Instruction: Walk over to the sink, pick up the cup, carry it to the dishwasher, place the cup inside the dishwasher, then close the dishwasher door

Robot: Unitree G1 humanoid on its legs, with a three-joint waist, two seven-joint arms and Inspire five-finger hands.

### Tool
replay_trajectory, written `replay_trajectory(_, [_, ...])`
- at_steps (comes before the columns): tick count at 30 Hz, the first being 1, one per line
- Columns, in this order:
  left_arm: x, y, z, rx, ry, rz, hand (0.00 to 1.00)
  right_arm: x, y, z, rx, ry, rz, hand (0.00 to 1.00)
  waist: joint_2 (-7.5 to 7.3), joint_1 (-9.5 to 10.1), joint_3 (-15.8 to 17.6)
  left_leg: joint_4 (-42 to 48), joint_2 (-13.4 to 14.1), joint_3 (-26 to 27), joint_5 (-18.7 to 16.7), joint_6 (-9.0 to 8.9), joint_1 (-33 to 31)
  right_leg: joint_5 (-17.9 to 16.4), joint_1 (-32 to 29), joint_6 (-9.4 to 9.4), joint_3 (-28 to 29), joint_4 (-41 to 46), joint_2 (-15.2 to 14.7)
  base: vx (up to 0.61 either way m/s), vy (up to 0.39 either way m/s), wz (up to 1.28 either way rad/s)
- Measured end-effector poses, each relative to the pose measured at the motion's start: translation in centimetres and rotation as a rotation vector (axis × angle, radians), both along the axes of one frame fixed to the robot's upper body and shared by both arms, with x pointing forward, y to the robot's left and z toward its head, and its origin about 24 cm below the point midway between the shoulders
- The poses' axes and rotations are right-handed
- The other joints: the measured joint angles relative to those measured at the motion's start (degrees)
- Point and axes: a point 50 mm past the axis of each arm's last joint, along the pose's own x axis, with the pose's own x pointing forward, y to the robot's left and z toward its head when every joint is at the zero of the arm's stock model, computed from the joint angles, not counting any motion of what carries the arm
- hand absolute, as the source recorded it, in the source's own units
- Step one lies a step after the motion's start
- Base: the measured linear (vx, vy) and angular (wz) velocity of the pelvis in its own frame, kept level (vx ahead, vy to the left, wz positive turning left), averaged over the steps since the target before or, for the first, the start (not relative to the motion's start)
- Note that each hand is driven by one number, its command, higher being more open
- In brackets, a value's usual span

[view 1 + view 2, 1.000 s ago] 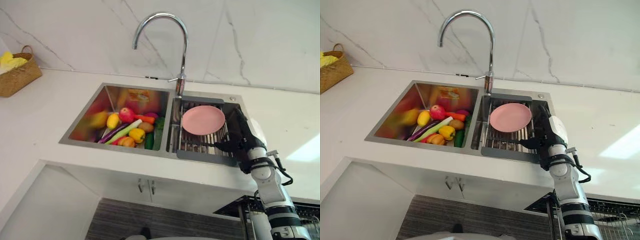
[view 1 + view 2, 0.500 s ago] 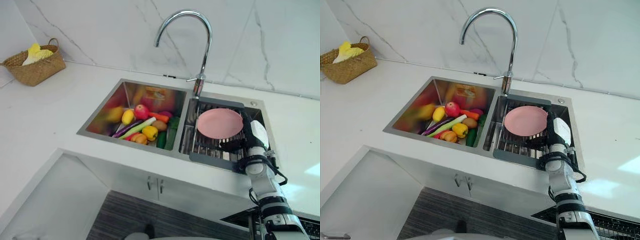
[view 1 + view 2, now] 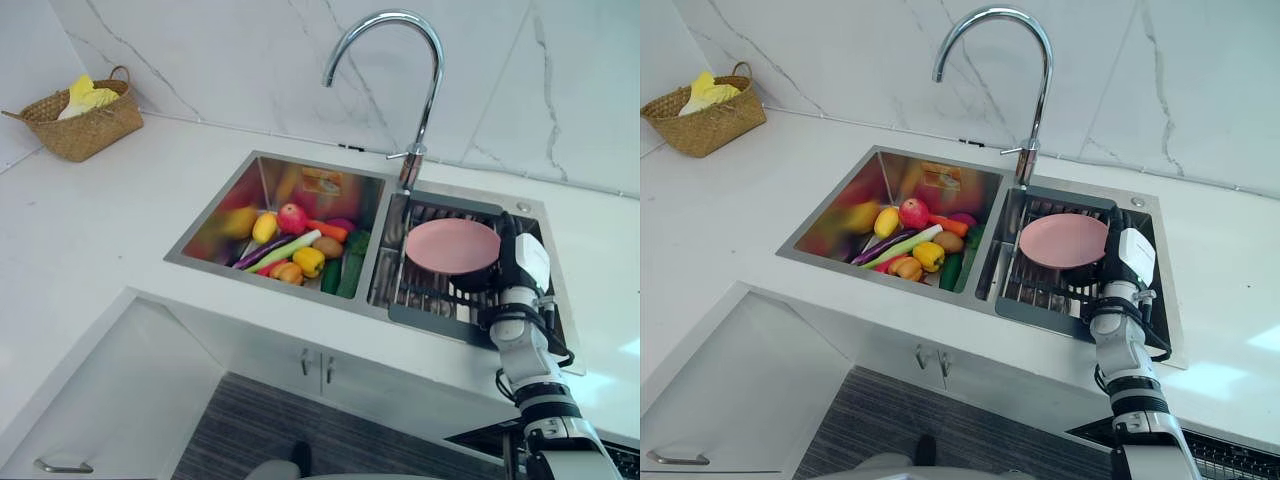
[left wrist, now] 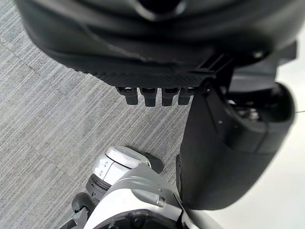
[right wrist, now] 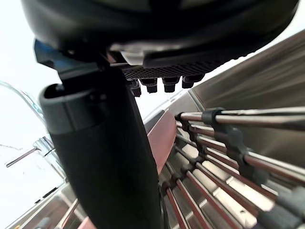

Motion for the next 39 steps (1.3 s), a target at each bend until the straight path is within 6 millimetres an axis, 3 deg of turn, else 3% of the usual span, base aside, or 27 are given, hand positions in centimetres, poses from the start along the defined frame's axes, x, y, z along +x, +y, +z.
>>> replay_trajectory(8, [0.0,0.2,0.1,0.015,0.000,-0.035,1.00,0.2,1.0,0.4,-0.182,-0.022,0.073,1.00,-0.10,0.14,0.1,0.0,0.0,-0.2,0.0,0.00,-0.1,-0.1,0.0,0.03,-0.3,0.0,0.0,0.00,-0.001,0.00])
replay_trajectory(9, [0.0,0.2,0.1,0.015,0.000,-0.035,1.00,0.3,1.1,0.5,-0.205,-0.022,0.088,0.00,-0.12,0.21,0.2,0.0,0.0,-0.3,0.0,0.00,-0.1,-0.1,0.0,0.04,-0.4,0.0,0.0,0.00,-0.005,0.04])
replay_trajectory(15, [0.0,0.3,0.1,0.010,-0.002,-0.043,1.00,0.8,2.8,0.5,-0.336,0.005,0.218,0.00,-0.25,1.11,0.2,0.0,-0.2,-1.0,0.0,0.05,-0.4,-0.2,0.1,0.13,-1.2,0.1,-0.2,0.01,-0.004,0.07])
replay_trajectory(18, [0.3,0.5,0.3,0.029,-0.013,-0.098,1.00,1.9,3.9,-0.1,-0.448,0.128,0.330,0.00,-0.71,2.38,0.8,0.0,-0.5,-1.8,0.4,0.53,-0.4,-0.2,0.3,0.17,-1.9,0.1,-0.3,0.03,-0.001,0.12])
replay_trajectory(25, [0.4,0.6,0.3,0.034,-0.013,-0.126,1.00,2.2,3.3,0.4,-0.546,0.167,0.333,0.00,-0.72,2.72,1.0,0.0,-0.7,-2.0,0.5,0.59,-0.3,-0.2,0.4,0.27,-2.0,0.6,-0.6,0.01,0.001,0.03])
replay_trajectory(32, [0.1,0.4,0.3,0.028,-0.013,-0.110,1.00,2.2,2.7,0.6,-0.467,0.146,0.274,0.00,-0.50,2.52,1.3,0.0,-0.8,-1.5,0.4,0.51,-0.4,-0.3,0.2,0.38,-1.5,0.6,-0.8,-0.02,0.002,-0.02])
replay_trajectory(37, [-0.8,0.4,0.3,0.021,0.006,-0.094,1.00,2.4,2.8,3.6,-0.349,-0.037,0.226,0.00,-0.31,1.17,1.4,0.0,-0.9,-1.0,0.4,0.56,-0.3,-0.2,-0.1,0.48,-0.8,0.7,-0.9,0.00,0.006,-0.06])
replay_trajectory(39, [-1.1,0.2,0.2,0.018,0.010,-0.082,1.00,2.1,2.7,6.1,-0.279,-0.202,0.187,0.00,-0.21,1.10,1.5,0.0,-0.7,0.0,0.3,0.65,-0.2,-0.1,-0.6,0.51,0.4,0.7,-0.9,0.01,0.003,-0.21])
